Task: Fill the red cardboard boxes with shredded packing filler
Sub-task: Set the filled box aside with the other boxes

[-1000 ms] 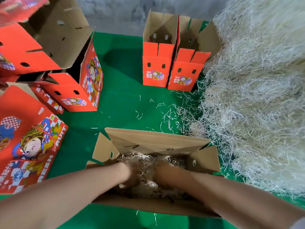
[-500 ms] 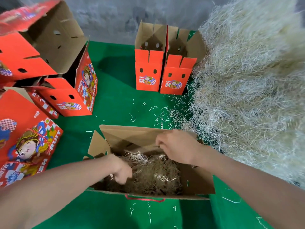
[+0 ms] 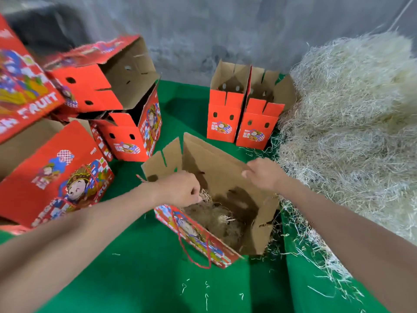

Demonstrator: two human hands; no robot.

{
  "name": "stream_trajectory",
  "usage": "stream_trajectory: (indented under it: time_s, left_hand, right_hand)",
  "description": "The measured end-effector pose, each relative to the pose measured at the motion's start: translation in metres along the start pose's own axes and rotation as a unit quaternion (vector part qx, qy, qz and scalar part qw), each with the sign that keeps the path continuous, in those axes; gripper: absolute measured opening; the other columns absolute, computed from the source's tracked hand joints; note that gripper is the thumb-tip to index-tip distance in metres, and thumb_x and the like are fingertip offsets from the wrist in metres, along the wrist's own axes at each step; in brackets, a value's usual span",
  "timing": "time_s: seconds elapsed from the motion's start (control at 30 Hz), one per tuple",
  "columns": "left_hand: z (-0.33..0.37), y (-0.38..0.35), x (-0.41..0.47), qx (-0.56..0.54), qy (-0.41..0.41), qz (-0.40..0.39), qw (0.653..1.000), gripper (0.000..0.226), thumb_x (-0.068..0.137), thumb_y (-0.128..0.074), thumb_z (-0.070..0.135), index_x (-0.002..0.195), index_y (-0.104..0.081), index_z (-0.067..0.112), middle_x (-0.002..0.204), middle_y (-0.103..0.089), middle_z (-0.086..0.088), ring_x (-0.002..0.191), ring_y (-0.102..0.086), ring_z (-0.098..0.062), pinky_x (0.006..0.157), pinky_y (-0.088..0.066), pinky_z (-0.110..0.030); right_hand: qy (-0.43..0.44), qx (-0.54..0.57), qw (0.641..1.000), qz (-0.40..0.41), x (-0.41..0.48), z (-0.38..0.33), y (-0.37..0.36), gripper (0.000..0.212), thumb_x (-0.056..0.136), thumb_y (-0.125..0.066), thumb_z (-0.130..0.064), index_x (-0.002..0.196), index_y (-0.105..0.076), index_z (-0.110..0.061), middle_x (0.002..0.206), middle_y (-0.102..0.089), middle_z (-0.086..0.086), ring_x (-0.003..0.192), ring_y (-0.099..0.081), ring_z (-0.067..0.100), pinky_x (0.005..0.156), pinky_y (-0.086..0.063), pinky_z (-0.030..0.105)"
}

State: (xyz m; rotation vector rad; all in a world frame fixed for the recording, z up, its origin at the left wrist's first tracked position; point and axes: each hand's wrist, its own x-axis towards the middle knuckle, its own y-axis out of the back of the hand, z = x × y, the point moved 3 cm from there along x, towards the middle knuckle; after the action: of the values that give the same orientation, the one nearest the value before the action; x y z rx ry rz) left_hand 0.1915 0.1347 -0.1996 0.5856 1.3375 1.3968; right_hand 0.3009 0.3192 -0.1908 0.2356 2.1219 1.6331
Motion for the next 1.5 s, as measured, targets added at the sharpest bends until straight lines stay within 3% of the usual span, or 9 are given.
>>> stream_trajectory:
  time_s: [0.2, 0.27, 0.37, 0.67, 0.83, 1.03, 1.13, 1.37, 1.5]
  left_hand:
    - [-0.029, 0.017, -0.017, -0.065, 0.171, 0.254, 0.95, 0.056, 0.089, -0.057, 0.032, 0.14, -0.037, 0.02, 0.152, -0.022, -0.005, 0.138, -0.024, -0.027, 0.112, -0.023, -0.043]
    - [-0.03, 0.004, -0.017, -0.239, 0.236, 0.227, 0.914, 0.071, 0.092, -0.054, 0.033, 0.148, -0.015, 0.013, 0.156, -0.004, -0.006, 0.138, -0.024, -0.031, 0.112, -0.027, -0.04]
    - [-0.023, -0.017, -0.015, -0.452, 0.27, 0.185, 0.83, 0.06, 0.093, -0.05, 0.037, 0.143, -0.026, 0.013, 0.134, -0.041, -0.003, 0.111, -0.052, -0.026, 0.093, -0.049, -0.041]
    - [-0.05, -0.001, 0.007, -0.474, 0.239, 0.253, 0.809, 0.051, 0.096, -0.044, 0.011, 0.145, -0.032, 0.021, 0.104, -0.052, 0.004, 0.083, -0.058, -0.015, 0.069, -0.058, -0.029]
    - [-0.096, 0.029, 0.034, -0.372, 0.233, 0.282, 0.853, 0.052, 0.096, -0.049, 0.021, 0.145, -0.032, 0.015, 0.137, -0.05, -0.006, 0.107, -0.06, -0.023, 0.089, -0.051, -0.036]
    - [-0.158, 0.061, 0.084, -0.228, 0.242, 0.261, 0.907, 0.052, 0.097, -0.046, 0.03, 0.146, -0.029, 0.02, 0.065, -0.063, 0.006, 0.05, -0.058, -0.006, 0.048, -0.046, -0.016]
    - [-0.188, 0.087, 0.126, -0.286, 0.217, 0.257, 0.898, 0.051, 0.098, -0.046, 0.02, 0.146, -0.03, 0.016, 0.091, -0.071, -0.012, 0.08, -0.069, -0.022, 0.07, -0.055, -0.029]
    - [-0.214, 0.129, 0.205, -0.313, 0.221, 0.214, 0.899, 0.07, 0.098, -0.039, 0.015, 0.149, 0.009, 0.014, 0.134, -0.052, -0.016, 0.107, -0.06, -0.026, 0.087, -0.046, -0.031]
    - [-0.225, 0.125, 0.21, -0.331, 0.192, 0.167, 0.909, 0.077, 0.098, -0.038, 0.014, 0.145, 0.023, 0.015, 0.156, -0.013, -0.013, 0.089, -0.063, -0.019, 0.069, -0.049, -0.024]
  right_hand:
    - [-0.066, 0.166, 0.984, 0.001, 0.011, -0.011, -0.005, 0.025, 0.095, -0.047, -0.031, 0.083, -0.056, -0.011, 0.073, -0.058, 0.004, 0.061, -0.056, 0.014, 0.058, -0.048, 0.027]
    - [-0.069, 0.141, 0.987, -0.046, 0.012, -0.015, -0.015, 0.032, 0.096, -0.044, -0.031, 0.118, -0.051, -0.009, 0.105, -0.063, 0.012, 0.088, -0.063, 0.024, 0.079, -0.052, 0.034]
    - [-0.119, 0.219, 0.967, -0.058, 0.013, -0.015, -0.029, 0.045, 0.098, -0.036, -0.031, 0.136, -0.037, -0.006, 0.115, -0.059, 0.011, 0.099, -0.06, 0.023, 0.079, -0.05, 0.028]
    - [-0.183, 0.491, 0.85, 0.045, 0.058, -0.045, -0.036, 0.04, 0.099, -0.036, -0.02, 0.139, -0.037, -0.02, 0.101, -0.056, -0.001, 0.067, -0.07, 0.023, 0.052, -0.055, 0.026]
    - [-0.195, 0.504, 0.839, 0.065, 0.106, -0.071, -0.031, 0.043, 0.1, -0.033, -0.02, 0.143, -0.03, -0.021, 0.113, -0.057, 0.006, 0.081, -0.069, 0.03, 0.074, -0.056, 0.038]
    - [-0.217, 0.494, 0.835, 0.103, 0.183, -0.087, -0.017, 0.043, 0.1, -0.031, -0.019, 0.143, -0.029, -0.015, 0.102, -0.047, 0.003, 0.092, -0.065, 0.032, 0.086, -0.05, 0.043]
    - [-0.216, 0.519, 0.819, 0.115, 0.228, -0.088, -0.004, 0.046, 0.101, -0.03, -0.019, 0.146, -0.024, -0.018, 0.12, -0.049, 0.008, 0.096, -0.063, 0.033, 0.088, -0.05, 0.044]
    - [-0.028, 0.094, 0.974, 0.205, 0.289, -0.1, 0.019, 0.067, 0.094, -0.045, -0.018, 0.147, -0.006, -0.029, 0.156, 0.006, -0.001, 0.081, -0.062, 0.024, 0.058, -0.042, 0.027]
    - [-0.03, 0.094, 0.984, 0.148, 0.315, -0.115, 0.019, 0.059, 0.09, -0.043, 0.001, 0.141, -0.025, -0.02, 0.14, -0.026, 0.012, 0.092, -0.059, 0.034, 0.073, -0.047, 0.037]
